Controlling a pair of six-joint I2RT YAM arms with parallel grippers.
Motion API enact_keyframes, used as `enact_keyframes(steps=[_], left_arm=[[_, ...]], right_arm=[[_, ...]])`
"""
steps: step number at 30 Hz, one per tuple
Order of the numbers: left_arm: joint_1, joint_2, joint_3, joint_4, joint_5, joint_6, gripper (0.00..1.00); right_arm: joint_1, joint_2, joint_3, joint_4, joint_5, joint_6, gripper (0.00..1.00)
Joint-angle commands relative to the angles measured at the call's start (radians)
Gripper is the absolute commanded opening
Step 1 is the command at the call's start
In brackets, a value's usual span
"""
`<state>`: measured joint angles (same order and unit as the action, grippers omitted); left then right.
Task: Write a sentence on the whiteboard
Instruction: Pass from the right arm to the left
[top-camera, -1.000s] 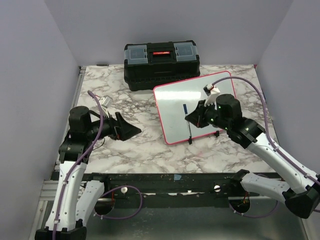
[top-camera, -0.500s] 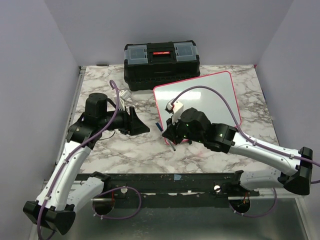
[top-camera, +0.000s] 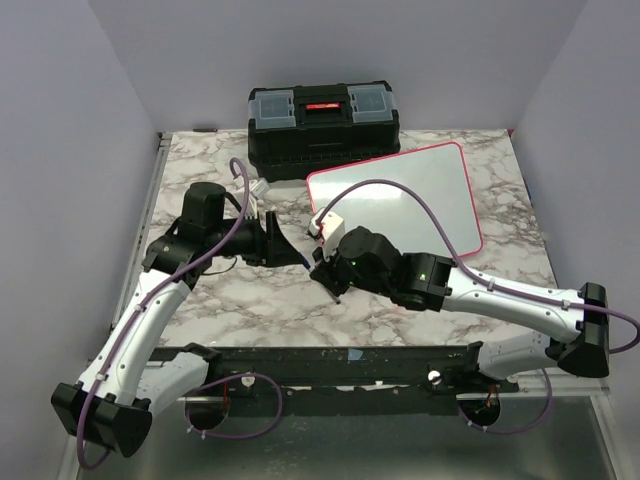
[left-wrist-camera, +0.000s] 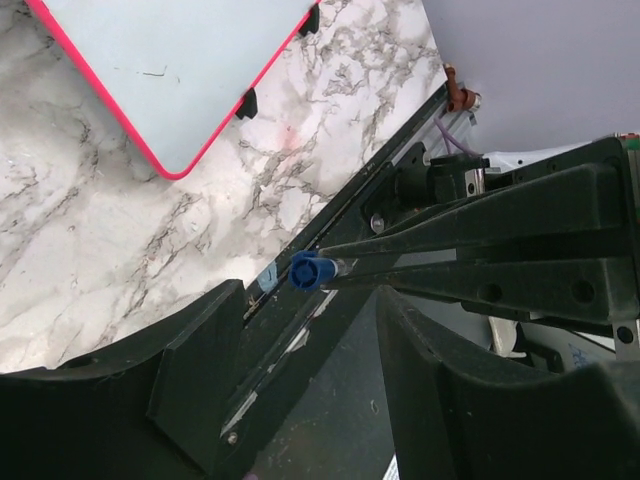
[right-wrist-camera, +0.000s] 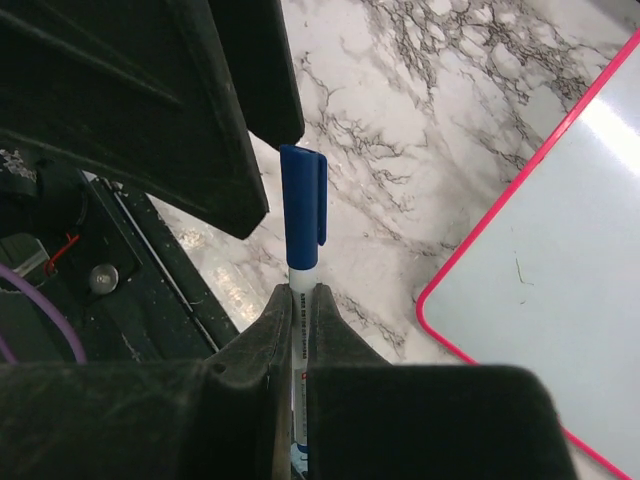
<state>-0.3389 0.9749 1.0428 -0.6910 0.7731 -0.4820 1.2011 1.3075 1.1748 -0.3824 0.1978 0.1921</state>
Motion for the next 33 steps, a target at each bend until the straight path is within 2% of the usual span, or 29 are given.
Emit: enact_keyframes(steps=[1,13,22,24,28,33], left_arm=[[-0.021,0.012,-0.007,-0.002,0.026,-0.008,0.56],[-0.048,0.026,-0.048,0.008,0.039,-0.006,0.48],[-0.051,-0.007,-0.095,0.004,0.061,-0.004,0.34],[-0.052,-0.016,-0.105,0.005,0.067,-0.004,0.28],[-0.052,-0.027,-0.119,0.014,0.069,-0.016,0.01],[-0.053,-0.064,-0.121,0.053,0.050,-0.062,0.00]], right_arm=[[0.023,0.020,0.038,0.028,0.038,-0.039,0.00],[0.079,0.061,0.055,0.052,0.072,-0.073,0.01],[0.093,0.075,0.059,0.055,0.099,-0.081,0.01],[0.097,0.076,0.057,0.056,0.100,-0.082,0.01],[0.105,0.081,0.055,0.056,0.108,-0.081,0.01],[0.107,0.095,0.069,0.041,0.179,-0.029,0.01]])
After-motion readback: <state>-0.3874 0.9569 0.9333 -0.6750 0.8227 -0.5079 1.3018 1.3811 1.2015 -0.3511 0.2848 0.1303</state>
